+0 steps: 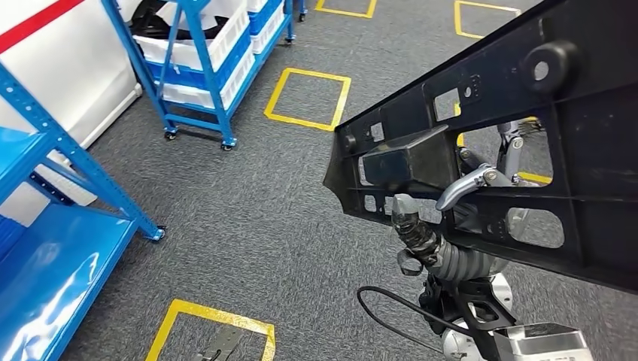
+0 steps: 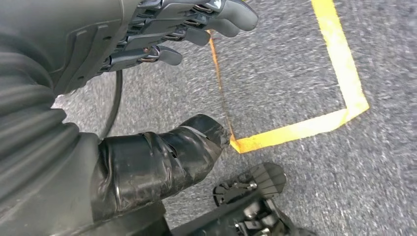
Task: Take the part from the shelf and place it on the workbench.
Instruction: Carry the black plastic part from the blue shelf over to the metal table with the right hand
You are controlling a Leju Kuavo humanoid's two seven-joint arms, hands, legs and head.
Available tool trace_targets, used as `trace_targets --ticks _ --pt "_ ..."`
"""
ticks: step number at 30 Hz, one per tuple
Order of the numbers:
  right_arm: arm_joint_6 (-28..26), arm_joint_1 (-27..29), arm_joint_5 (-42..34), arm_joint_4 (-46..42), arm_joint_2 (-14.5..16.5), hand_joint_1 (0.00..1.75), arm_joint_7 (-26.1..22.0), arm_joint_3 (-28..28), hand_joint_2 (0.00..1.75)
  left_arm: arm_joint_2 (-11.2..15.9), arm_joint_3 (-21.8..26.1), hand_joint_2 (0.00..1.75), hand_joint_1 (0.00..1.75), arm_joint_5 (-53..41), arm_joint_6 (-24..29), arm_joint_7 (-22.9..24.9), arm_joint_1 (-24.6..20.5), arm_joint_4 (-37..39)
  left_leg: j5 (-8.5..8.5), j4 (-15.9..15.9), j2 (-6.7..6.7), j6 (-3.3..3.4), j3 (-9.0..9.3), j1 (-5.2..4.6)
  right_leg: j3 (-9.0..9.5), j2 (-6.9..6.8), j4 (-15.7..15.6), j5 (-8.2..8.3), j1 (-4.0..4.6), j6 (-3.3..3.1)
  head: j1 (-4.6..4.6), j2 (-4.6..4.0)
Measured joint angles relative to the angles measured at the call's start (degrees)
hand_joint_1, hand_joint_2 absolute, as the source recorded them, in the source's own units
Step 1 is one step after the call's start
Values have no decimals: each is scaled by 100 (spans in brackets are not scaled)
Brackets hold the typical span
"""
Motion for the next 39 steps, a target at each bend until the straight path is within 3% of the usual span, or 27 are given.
trace_targets --ticks 2,3,5,6,8,10,12,13,14,16,17,19,21,23,25,26,27,28,30,31,33,34,36,37,39 --pt "-8 -7 11 -15 -2 175 5 -3 175 -1 -1 175 0 -5 4 4 -6 0 -33 1 106 -53 35 -25 308 -199 -610 174 63 -47 1 0" --pt "-26 -5 32 -25 -4 175 18 -5 175 -1 -4 175 0 -17 9 20 -8 0 -43 -4 161 -83 49 -39 362 -242 -733 173 95 -80 -2 0" --pt "-109 40 108 -56 -14 175 63 -12 175 1 -16 175 0 -62 20 95 -18 0 -55 -30 281 -145 86 -53 370 -141 -764 176 114 -157 -8 0" --pt "-168 88 160 -83 -21 175 92 -18 175 10 -31 175 0 -98 22 146 -30 0 -86 -14 280 -176 101 -45 385 -73 -793 189 105 -192 -8 0" --pt "-268 193 264 -150 -34 175 136 -36 175 39 -77 175 0 -176 10 227 -55 0 -285 261 97 -213 1 -28 429 35 -849 212 74 -273 -19 0" --pt "-309 305 350 -211 -39 175 155 -52 175 72 -136 175 0 -246 -8 279 -52 0 -608 938 -151 -218 -329 -19 445 155 -861 217 72 -327 -40 0" --pt "-311 468 400 -267 -39 175 150 -80 175 90 -192 175 0 -314 -16 310 -35 0 -724 1465 -248 -219 -626 -19 447 313 -852 213 85 -344 -51 0" --pt "-311 565 423 -298 -37 175 142 -105 175 94 -218 175 0 -353 -18 316 -39 0 -628 1458 -272 -214 -654 -19 449 395 -843 210 90 -346 -50 0" --pt "-311 666 463 -335 -31 175 130 -138 175 93 -247 175 0 -407 -25 327 -62 0 -438 1243 -309 -200 -586 -19 451 479 -831 207 92 -345 -51 0" --pt "-313 868 616 -426 4 175 96 -210 175 80 -308 175 0 -560 -55 385 -174 -1 -52 542 -537 -150 -302 -7 438 624 -794 193 98 -324 -49 0" --pt "-313 968 713 -478 32 175 78 -244 175 62 -346 175 0 -648 -75 430 -252 -1 40 261 -667 -134 -181 2 415 686 -770 188 94 -304 -45 0" --pt "-313 1154 861 -581 88 175 55 -309 175 23 -421 175 0 -773 -104 522 -401 -2 35 49 -800 -116 -82 0 365 794 -751 195 70 -238 -45 0" --pt "-313 1307 921 -673 119 175 50 -362 175 -19 -477 175 0 -826 -119 574 -513 -6 51 -19 -681 -80 -46 -3 341 865 -752 204 43 -166 -51 0" --pt "-314 1395 934 -742 132 175 50 -411 175 -62 -506 175 0 -843 -125 583 -583 -15 81 -98 -529 -26 10 17 227 628 -514 49 59 -102 -22 0" --pt "-315 1434 937 -786 150 175 50 -455 175 -90 -532 175 0 -848 -128 578 -605 -20 80 -133 -371 6 47 13 -78 289 115 -273 56 -43 9 0" --pt "-315 1456 937 -798 160 175 50 -469 175 -97 -549 175 0 -850 -129 576 -605 -20 70 -134 -284 12 54 11 -246 213 446 -398 36 -16 12 0" --pt "-315 1485 937 -809 168 175 51 -481 175 -100 -566 175 0 -849 -129 576 -604 -20 57 -132 -202 13 60 12 -347 175 639 -430 14 8 12 0" --pt "-315 1514 937 -818 172 175 43 -495 175 -104 -582 175 0 -854 -139 580 -606 -20 43 -128 -121 7 69 15 -352 144 640 -361 -10 30 11 0" --pt "-315 1586 951 -851 194 175 -47 -546 175 -114 -602 175 0 -897 -234 616 -634 -20 1 -116 13 -23 104 28 -49 22 61 -2 -49 62 13 0" --pt "-315 1642 964 -881 228 175 -141 -585 175 -119 -617 175 0 -933 -310 650 -662 -20 -24 -110 63 -51 126 20 145 -119 -306 128 -33 65 18 0" --pt "-315 1765 980 -960 337 175 -338 -668 175 -120 -663 175 0 -987 -430 717 -735 -20 -65 -99 150 -122 160 -10 368 -318 -749 219 23 7 24 0" --pt "-315 1807 959 -990 392 175 -398 -704 175 -120 -685 175 0 -989 -445 738 -767 -20 -75 -108 205 -156 175 -33 374 -332 -783 190 54 -35 26 0" --pt "-314 1828 820 -1022 467 175 -434 -761 175 -119 -706 175 0 -933 -384 751 -809 -20 -116 -116 310 -223 217 -35 368 -183 -799 201 38 -120 15 0" --pt "-314 1813 703 -1026 496 175 -439 -780 175 -119 -706 175 0 -886 -322 741 -821 -20 -180 -53 250 -250 209 -24 377 -111 -809 206 25 -161 14 0" --pt "-311 1750 471 -1020 560 175 -456 -804 175 -117 -706 175 0 -807 -208 711 -823 -20 -453 423 -38 -274 -1 -1 394 21 -829 217 6 -242 -2 0"
